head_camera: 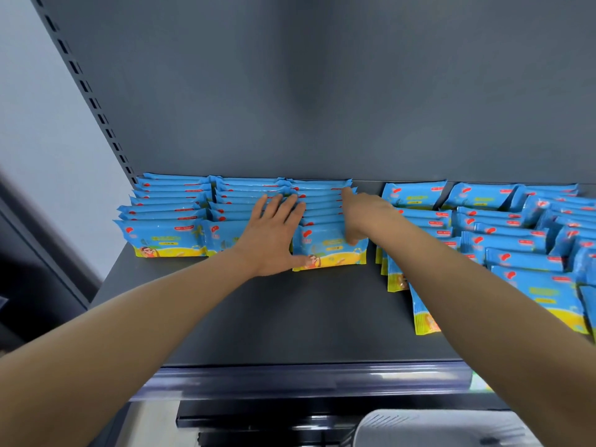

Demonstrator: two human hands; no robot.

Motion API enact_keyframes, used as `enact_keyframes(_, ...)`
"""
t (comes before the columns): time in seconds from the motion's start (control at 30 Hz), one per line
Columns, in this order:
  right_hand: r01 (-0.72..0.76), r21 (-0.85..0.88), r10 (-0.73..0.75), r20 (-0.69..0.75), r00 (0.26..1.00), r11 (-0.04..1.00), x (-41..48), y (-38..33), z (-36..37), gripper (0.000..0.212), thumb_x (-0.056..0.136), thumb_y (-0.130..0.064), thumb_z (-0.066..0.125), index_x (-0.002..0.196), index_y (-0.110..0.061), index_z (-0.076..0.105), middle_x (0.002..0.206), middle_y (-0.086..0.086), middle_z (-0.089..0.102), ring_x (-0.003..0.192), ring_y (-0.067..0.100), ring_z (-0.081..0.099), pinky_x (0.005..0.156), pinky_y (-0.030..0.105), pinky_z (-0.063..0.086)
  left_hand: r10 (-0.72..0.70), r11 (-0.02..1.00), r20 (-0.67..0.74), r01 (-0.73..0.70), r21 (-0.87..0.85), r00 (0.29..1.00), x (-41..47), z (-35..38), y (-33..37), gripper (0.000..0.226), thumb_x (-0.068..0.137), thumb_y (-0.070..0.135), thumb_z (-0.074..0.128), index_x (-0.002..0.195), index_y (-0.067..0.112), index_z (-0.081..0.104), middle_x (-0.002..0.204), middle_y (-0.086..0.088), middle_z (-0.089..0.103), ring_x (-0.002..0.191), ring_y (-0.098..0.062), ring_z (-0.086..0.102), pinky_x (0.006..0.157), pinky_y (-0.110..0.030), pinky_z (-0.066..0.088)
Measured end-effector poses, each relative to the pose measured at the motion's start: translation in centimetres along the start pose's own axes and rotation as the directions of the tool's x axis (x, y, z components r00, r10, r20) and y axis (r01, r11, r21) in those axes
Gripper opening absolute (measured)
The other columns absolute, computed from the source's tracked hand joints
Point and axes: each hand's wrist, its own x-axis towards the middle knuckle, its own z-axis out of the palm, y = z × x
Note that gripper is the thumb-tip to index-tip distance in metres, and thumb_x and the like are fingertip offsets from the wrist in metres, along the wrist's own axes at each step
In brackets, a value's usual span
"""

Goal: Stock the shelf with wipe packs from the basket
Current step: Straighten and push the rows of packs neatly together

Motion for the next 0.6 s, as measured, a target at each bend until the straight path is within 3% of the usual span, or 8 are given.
enact_keyframes(0.17, 0.032, 0.04, -0.031, -0.012, 0.999, 0.999, 0.0, 0.1, 0.0, 0.092, 0.071, -0.009, 0.078, 0.141, -0.004, 0.019, 0.118, 0.012, 0.055, 0.106, 0.031, 0.057, 0.07, 0.036, 0.046, -0.02, 0.999, -0.057, 0.022, 0.043, 0.998, 0.5, 0.0, 0.5, 0.099, 0.076, 0.068, 0.051, 0.147, 0.012, 0.012, 0.154, -0.007, 0.017, 0.142, -0.028, 0.011, 0.113, -0.041, -0.009)
enact_keyframes(0.3, 0.039, 0.18, -0.047, 0.04, 0.998, 0.983, -0.4, 1.6, -1.0, 0.087, 0.072, -0.015, 0.077, 0.139, -0.001, 0.022, 0.118, 0.014, 0.057, 0.103, 0.03, 0.058, 0.072, 0.034, 0.045, 0.009, 0.999, -0.063, -0.006, 0.054, 0.998, 0.3, -0.1, 0.9, 0.102, 0.072, 0.073, 0.049, 0.146, 0.013, 0.012, 0.153, -0.007, 0.018, 0.142, -0.028, 0.012, 0.114, -0.044, -0.007)
enact_keyframes(0.37, 0.043, 0.188, -0.06, 0.089, 0.994, 0.981, -0.5, 2.1, -1.3, 0.056, 0.074, -0.02, 0.076, 0.119, -0.003, 0.047, 0.105, 0.012, 0.062, 0.091, 0.026, 0.06, 0.066, 0.03, 0.044, 0.023, 0.996, -0.045, -0.019, 0.09, 0.999, 0.3, -0.2, 1.4, 0.102, 0.072, 0.074, 0.049, 0.146, 0.012, 0.013, 0.154, -0.008, 0.017, 0.141, -0.03, 0.012, 0.115, -0.045, -0.004)
enact_keyframes(0.43, 0.058, 0.169, -0.078, 0.111, 0.991, 0.984, -0.6, 2.1, -1.2, 0.03, 0.077, -0.022, 0.074, 0.096, -0.007, 0.057, 0.091, 0.008, 0.06, 0.078, 0.021, 0.056, 0.059, 0.026, 0.042, 0.016, 0.994, -0.048, -0.011, 0.109, 0.999, 0.4, -0.1, 1.6, 0.099, 0.075, 0.07, 0.051, 0.145, 0.012, 0.013, 0.153, -0.009, 0.018, 0.141, -0.03, 0.013, 0.115, -0.045, -0.003)
enact_keyframes(0.6, 0.068, 0.239, -0.087, 0.067, 0.994, 0.969, -0.7, 2.6, -0.8, 0.049, 0.077, -0.022, 0.074, 0.117, -0.001, 0.055, 0.107, 0.011, 0.063, 0.091, 0.023, 0.058, 0.077, 0.031, 0.046, 0.01, 0.991, -0.042, -0.004, 0.133, 0.999, 0.5, -0.2, 1.8, 0.097, 0.076, 0.068, 0.051, 0.145, 0.01, 0.013, 0.152, -0.01, 0.021, 0.141, -0.03, 0.016, 0.115, -0.046, -0.002)
